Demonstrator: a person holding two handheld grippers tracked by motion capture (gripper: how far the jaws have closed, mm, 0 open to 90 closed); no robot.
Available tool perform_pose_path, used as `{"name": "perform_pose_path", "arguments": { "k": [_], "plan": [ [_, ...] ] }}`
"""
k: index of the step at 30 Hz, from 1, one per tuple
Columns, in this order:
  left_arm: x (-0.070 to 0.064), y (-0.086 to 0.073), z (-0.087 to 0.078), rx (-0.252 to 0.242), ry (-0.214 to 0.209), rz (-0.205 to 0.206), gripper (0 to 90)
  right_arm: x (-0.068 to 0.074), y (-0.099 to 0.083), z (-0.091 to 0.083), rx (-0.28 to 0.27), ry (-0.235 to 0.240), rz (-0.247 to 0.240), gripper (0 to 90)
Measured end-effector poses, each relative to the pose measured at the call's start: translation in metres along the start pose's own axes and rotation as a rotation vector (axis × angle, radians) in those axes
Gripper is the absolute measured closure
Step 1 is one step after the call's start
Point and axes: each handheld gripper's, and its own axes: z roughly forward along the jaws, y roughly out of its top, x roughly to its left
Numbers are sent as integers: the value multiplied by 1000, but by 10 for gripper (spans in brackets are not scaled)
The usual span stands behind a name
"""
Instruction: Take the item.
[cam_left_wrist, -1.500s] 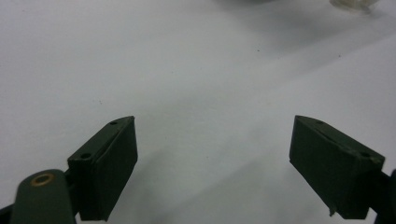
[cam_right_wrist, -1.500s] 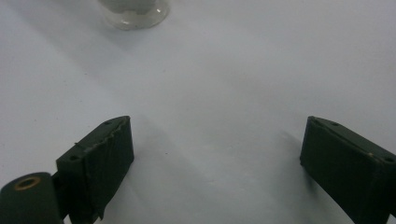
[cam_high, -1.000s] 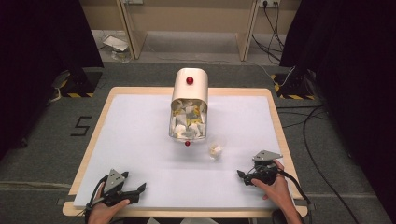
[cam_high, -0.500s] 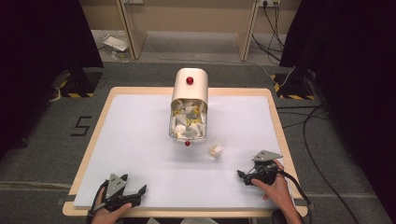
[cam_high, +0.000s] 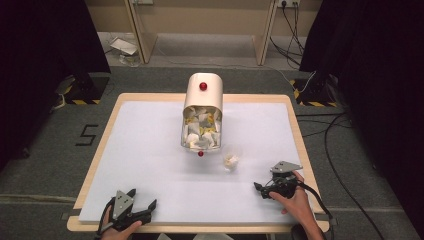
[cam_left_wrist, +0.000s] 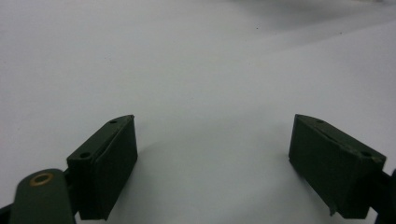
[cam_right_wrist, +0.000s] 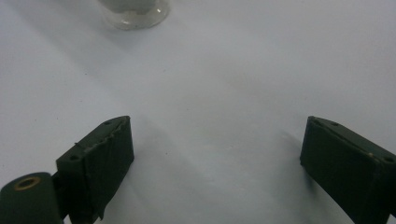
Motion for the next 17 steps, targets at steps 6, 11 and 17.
{"name": "perform_pose_path", "arguments": {
  "k": [6,11,17],
  "plan": [
    [1,-2,0,-12,-10,-2,142,0,0,0,1,0,3,102],
    [1,-1,0,-11,-9,-3,142,0,0,0,1,0,2,102],
    [1,-1,0,-2,-10,0,142,0,0,0,1,0,3,102]
  ]
}}
